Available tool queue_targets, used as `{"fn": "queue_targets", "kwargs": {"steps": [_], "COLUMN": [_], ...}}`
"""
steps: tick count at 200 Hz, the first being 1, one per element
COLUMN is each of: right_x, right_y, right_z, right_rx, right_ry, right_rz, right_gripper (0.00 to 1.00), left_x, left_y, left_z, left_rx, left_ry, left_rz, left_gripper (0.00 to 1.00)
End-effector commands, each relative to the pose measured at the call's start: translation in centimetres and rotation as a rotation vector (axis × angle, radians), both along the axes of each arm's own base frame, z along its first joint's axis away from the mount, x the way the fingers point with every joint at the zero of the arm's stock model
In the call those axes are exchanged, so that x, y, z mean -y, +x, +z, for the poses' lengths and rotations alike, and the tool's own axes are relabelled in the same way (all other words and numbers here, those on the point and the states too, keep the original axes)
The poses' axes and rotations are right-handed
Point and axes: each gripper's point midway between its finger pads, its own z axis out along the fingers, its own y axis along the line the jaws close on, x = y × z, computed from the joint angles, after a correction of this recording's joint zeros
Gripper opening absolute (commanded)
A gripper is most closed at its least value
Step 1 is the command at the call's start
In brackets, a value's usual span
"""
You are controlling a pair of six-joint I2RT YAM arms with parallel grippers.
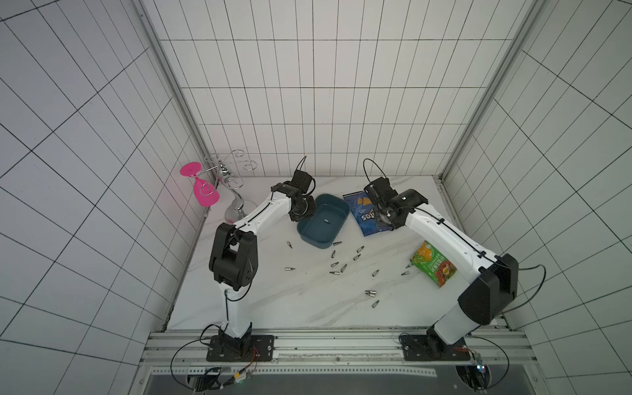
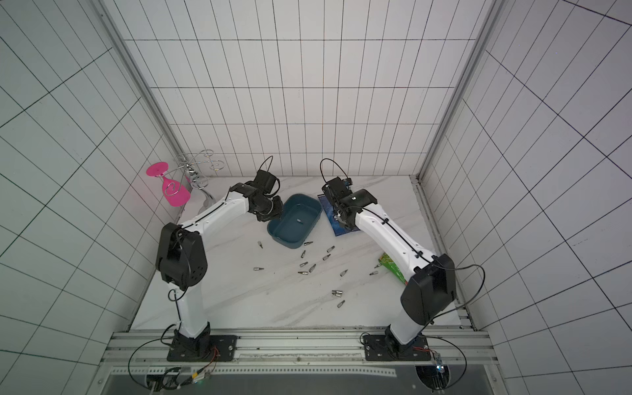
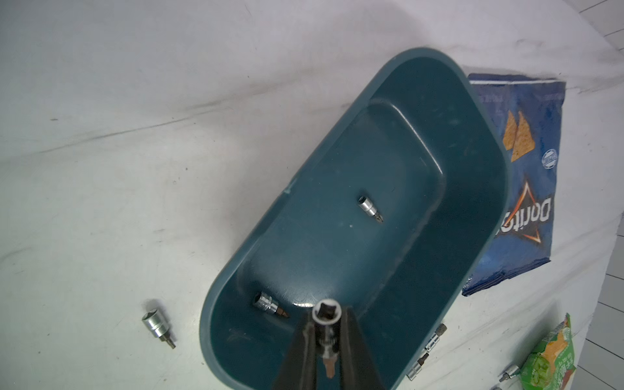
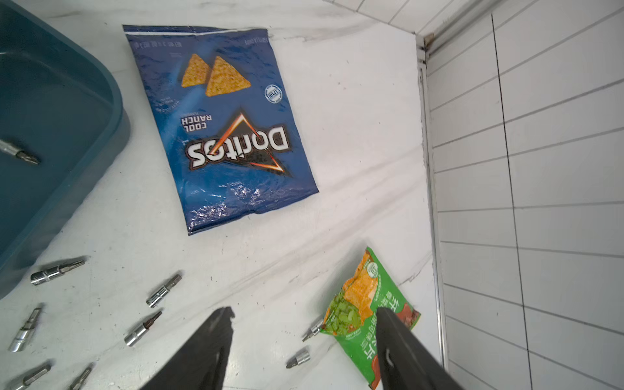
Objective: Put the bit on the desktop into the storage box
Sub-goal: Pick up the screwdriver bit from the center of the board, then place the screwdriver bit in the storage box.
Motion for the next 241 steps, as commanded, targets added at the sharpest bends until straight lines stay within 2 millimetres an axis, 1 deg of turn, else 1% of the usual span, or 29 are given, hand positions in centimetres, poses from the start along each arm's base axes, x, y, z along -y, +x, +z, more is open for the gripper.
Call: {"fn": "queue_targets", "kwargs": {"steps": [1,38,56,89,109,124,149,187,204,229,241], "right_x": [2.5,5.0,5.6,6.3,6.8,6.6,6.2,6.0,6.0,6.4,6.6], "right_y": [-2.3,-4.4,-5.3,-6.7,-7.5,-7.8,-8.3,-8.8,-8.9,-9.0,-8.9], "right_z": [-1.3,-3.1,-4.0,-6.6,-7.9,-9.1,-10.7,-13.4,-14.6,-16.0,-16.4], "right_rx": [-0.036,-0.089,-0.111,-0.18,-0.214,-0.234,-0.277,-0.352,-0.368,-0.397,-0.403], "right_ry": [0.025,0.068,0.108,0.166,0.213,0.28,0.365,0.412,0.428,0.433,0.431], "right_rz": [-0.138,-0.248,-0.288,-0.353,-0.378,-0.386,-0.403,-0.441,-0.462,-0.489,-0.495], "right_gripper": [0.7,0.7,0.71,0.71,0.72,0.72,0.72,0.71,0.68,0.57,0.58], "left_x": [2.0,4.0,4.8,5.4,5.2,5.2,4.4,3.8,3.6,3.5,3.4], "left_y": [0.8,1.6,1.9,2.1,1.9,1.7,1.2,1.0,1.1,1.2,1.3], "left_z": [0.1,-1.9,-3.2,-5.1,-5.9,-6.7,-7.9,-8.2,-8.3,-8.3,-8.3], "left_rx": [0.014,0.001,-0.012,-0.03,-0.036,-0.049,-0.074,-0.079,-0.08,-0.082,-0.085], "left_ry": [-0.031,0.012,0.058,0.107,0.15,0.169,0.212,0.241,0.247,0.256,0.263], "left_rz": [-0.059,-0.118,-0.143,-0.154,-0.159,-0.166,-0.169,-0.177,-0.18,-0.188,-0.191], "left_gripper": [0.0,0.0,0.0,0.0,0.0,0.0,0.0,0.0,0.0,0.0,0.0]}}
